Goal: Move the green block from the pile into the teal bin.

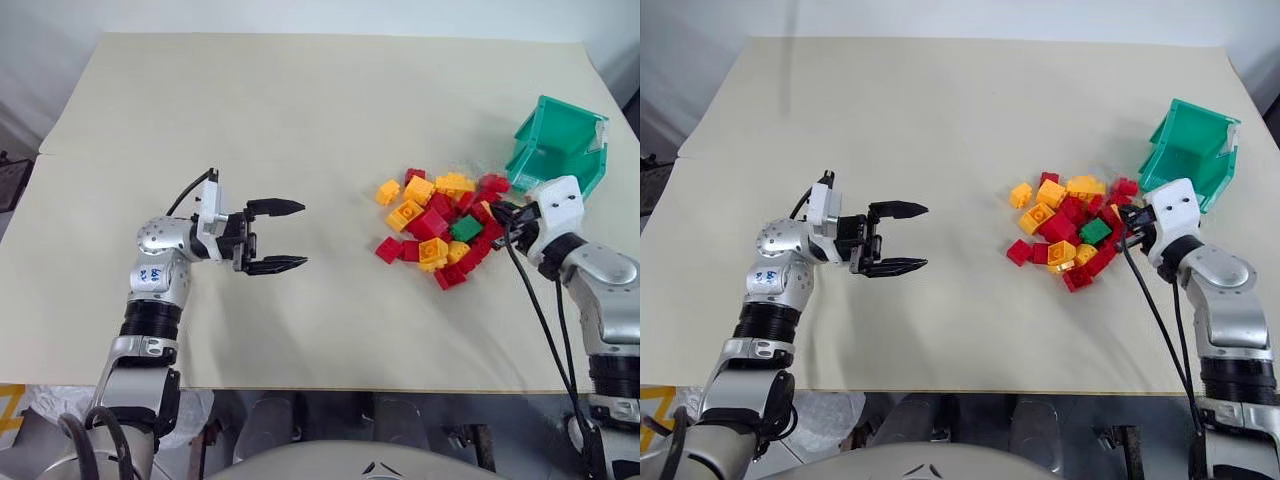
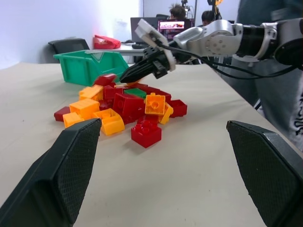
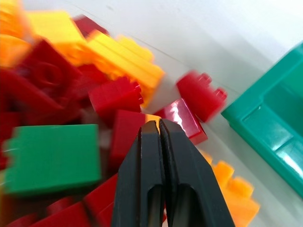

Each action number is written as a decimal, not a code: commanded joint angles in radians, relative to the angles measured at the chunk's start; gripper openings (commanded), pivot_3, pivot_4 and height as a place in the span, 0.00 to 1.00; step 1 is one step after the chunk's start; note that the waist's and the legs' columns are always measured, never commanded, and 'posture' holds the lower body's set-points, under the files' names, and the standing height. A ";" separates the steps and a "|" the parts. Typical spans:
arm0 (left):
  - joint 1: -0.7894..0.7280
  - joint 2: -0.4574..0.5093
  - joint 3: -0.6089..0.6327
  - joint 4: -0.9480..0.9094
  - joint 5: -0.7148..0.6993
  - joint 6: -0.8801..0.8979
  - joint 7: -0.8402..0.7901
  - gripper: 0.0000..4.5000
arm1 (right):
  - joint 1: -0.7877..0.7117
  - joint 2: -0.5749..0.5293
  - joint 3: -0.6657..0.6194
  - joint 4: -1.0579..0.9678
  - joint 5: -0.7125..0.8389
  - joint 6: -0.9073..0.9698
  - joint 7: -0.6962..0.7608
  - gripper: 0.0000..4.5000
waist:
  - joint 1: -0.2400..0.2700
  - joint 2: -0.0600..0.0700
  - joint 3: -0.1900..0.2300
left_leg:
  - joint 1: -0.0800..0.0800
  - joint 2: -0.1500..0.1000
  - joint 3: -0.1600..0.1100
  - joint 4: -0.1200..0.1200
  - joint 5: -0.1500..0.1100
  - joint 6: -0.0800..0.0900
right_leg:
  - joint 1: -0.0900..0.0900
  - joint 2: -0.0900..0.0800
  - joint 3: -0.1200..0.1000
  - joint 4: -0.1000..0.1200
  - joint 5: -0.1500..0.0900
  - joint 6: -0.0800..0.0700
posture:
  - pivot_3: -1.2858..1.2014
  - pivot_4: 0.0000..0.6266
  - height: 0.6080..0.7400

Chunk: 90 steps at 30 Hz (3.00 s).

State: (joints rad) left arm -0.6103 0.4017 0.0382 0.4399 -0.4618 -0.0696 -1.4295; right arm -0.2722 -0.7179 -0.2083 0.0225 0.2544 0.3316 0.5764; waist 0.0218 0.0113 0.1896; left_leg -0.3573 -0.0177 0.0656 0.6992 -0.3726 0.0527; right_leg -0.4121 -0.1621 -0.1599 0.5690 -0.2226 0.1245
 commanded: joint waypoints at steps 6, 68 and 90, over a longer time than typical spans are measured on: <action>-0.025 -0.023 0.007 0.048 0.005 -0.041 -0.002 1.00 | 0.271 -0.229 -0.304 -0.377 0.189 0.259 0.206 0.17 | 0.009 0.001 0.001 | -0.001 -0.001 0.000 0.001 -0.001 0.002 | 0.000 0.000 0.000 -0.003 0.001 0.002 | 0.52 0.24 1.00; 0.049 -0.068 0.024 -0.052 -0.002 -0.076 0.112 1.00 | -0.539 -0.289 0.510 0.088 -0.195 0.537 0.594 0.47 | 0.000 0.003 0.001 | -0.013 -0.001 -0.003 0.017 -0.002 0.002 | -0.004 -0.002 -0.003 -0.002 0.007 0.003 | 0.52 0.24 1.00; -0.228 -0.229 -0.082 0.210 0.257 -0.127 0.461 1.00 | -0.701 -0.179 0.170 0.707 -0.301 -0.055 0.084 0.47 | -0.023 0.003 0.001 | -0.013 -0.001 0.000 0.014 -0.001 0.004 | -0.003 -0.001 -0.001 -0.003 0.008 0.005 | 0.52 0.24 1.00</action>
State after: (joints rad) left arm -0.8048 0.1799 -0.0410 0.6412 -0.2233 -0.1830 -1.0040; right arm -0.9307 -0.8943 -0.0352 0.6765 -0.0297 0.3343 0.6937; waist -0.0012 0.0138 0.1906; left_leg -0.3700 -0.0191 0.0658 0.7132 -0.3733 0.0567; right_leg -0.4156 -0.1628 -0.1609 0.5662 -0.2147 0.1293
